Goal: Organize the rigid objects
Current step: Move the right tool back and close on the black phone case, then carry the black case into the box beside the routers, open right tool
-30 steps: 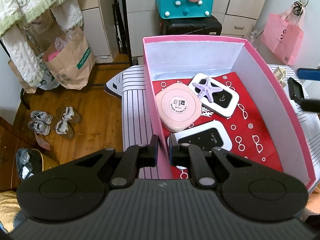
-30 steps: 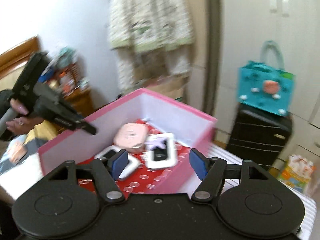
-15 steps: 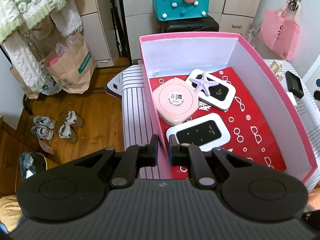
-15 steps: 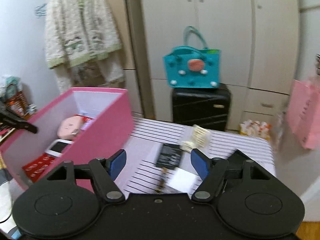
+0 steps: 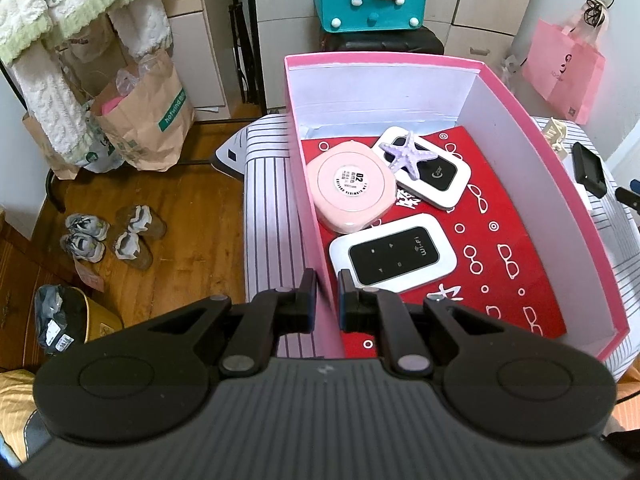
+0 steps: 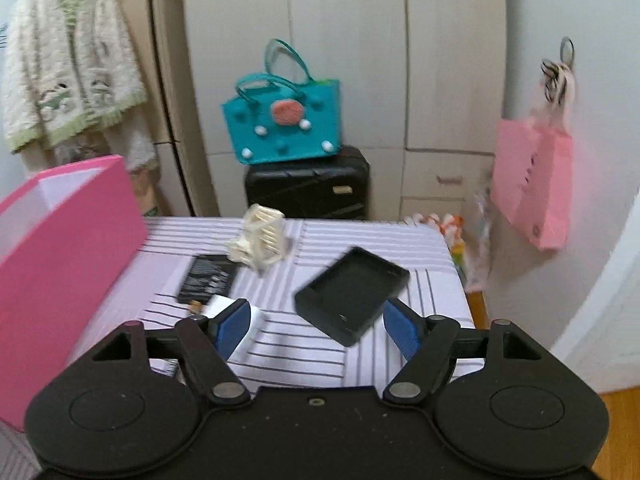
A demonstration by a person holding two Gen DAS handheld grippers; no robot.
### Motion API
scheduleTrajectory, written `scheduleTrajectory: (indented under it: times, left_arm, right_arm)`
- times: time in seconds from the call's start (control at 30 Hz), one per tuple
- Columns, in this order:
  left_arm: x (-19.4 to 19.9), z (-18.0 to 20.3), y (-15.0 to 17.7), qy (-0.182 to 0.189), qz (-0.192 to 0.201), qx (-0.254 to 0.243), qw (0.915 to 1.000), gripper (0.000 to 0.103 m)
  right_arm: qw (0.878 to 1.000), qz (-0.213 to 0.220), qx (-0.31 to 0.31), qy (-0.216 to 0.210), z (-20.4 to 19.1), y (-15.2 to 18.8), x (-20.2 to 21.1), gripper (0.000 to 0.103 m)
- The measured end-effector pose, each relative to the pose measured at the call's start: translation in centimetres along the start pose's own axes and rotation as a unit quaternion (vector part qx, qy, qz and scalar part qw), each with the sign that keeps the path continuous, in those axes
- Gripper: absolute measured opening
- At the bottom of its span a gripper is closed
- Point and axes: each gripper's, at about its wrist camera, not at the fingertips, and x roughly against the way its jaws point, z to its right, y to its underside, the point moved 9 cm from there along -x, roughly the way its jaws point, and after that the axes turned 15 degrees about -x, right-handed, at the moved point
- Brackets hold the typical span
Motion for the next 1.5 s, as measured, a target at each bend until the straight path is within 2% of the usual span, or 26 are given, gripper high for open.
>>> scheduleTrajectory:
  times: [0.2,0.27,0.33,0.47,0.6,0.7,0.77,0.8,0.87,0.97,1.07,1.13,1.23,1.5]
  left_arm:
    - [-0.2,0.1,0.2,-0.001,-0.002,0.008,1.0000,0.010]
    - [-0.1,0.2,0.2,-0.003,-0.002,0.011,0.9999,0.010]
    - [0.0,0.4,0.2,-0.008,-0.002,0.006,0.9999,0.010]
    - [-0.1,0.5,0.2,-0.012,-0.002,0.003,0.9999,0.009]
    - [-0.1,0.5,0.2,-0.012,-0.001,0.007,0.9999,0.010]
    - [-0.1,0.6,0.1,-0.010,0.001,0.012,0.9999,0.010]
    - [-0.1,0.5,0.0,-0.009,0.003,0.015,0.9998,0.010]
    - [-0.1,0.5,0.1,-0.009,0.003,0.015,0.9998,0.010]
    - [-0.1,0.4,0.1,-0.008,0.002,0.016,0.9998,0.010]
    - [-0.1,0.4,0.1,-0.009,0.002,0.015,0.9998,0.010]
    - [-0.1,0.3,0.1,-0.009,0.002,0.014,0.9999,0.010]
    - [-0.1,0.3,0.1,-0.009,0.002,0.014,0.9999,0.010]
    - [-0.2,0.1,0.2,-0.009,0.003,0.015,0.9998,0.009]
    - [-0.4,-0.1,0.5,-0.003,0.009,0.018,0.9998,0.010]
  right_arm:
    - [0.998,-0.018,-0.064,0.004,1.8,-0.4,-3.3,0.078]
    - [0.993,-0.007,-0.118,0.027,2.8,-1.0,-4.2,0.078]
    - [0.986,-0.024,-0.160,0.042,3.4,-0.9,-5.0,0.078]
    - [0.980,-0.050,-0.190,0.028,3.3,-0.6,-6.6,0.078]
    - [0.983,-0.049,-0.170,0.043,2.4,-1.3,-8.1,0.088]
    - [0.989,-0.043,-0.128,0.063,1.6,-1.6,-9.4,0.089]
    - [0.993,-0.036,-0.082,0.076,1.0,-1.4,-9.6,0.080]
    - [0.994,-0.034,-0.058,0.081,0.8,-1.3,-9.3,0.070]
    - [0.997,-0.036,-0.020,0.072,0.3,-1.0,-8.8,0.067]
    - [0.997,-0.054,-0.025,0.054,0.6,-0.9,-8.2,0.067]
    - [0.997,-0.053,-0.021,0.055,0.8,-1.0,-8.2,0.069]
    - [0.997,-0.053,-0.014,0.052,0.5,-1.1,-8.1,0.066]
    - [0.997,-0.057,-0.032,0.050,0.7,-1.2,-7.7,0.066]
    - [0.995,-0.059,-0.075,0.006,-0.5,-1.7,-4.7,0.066]
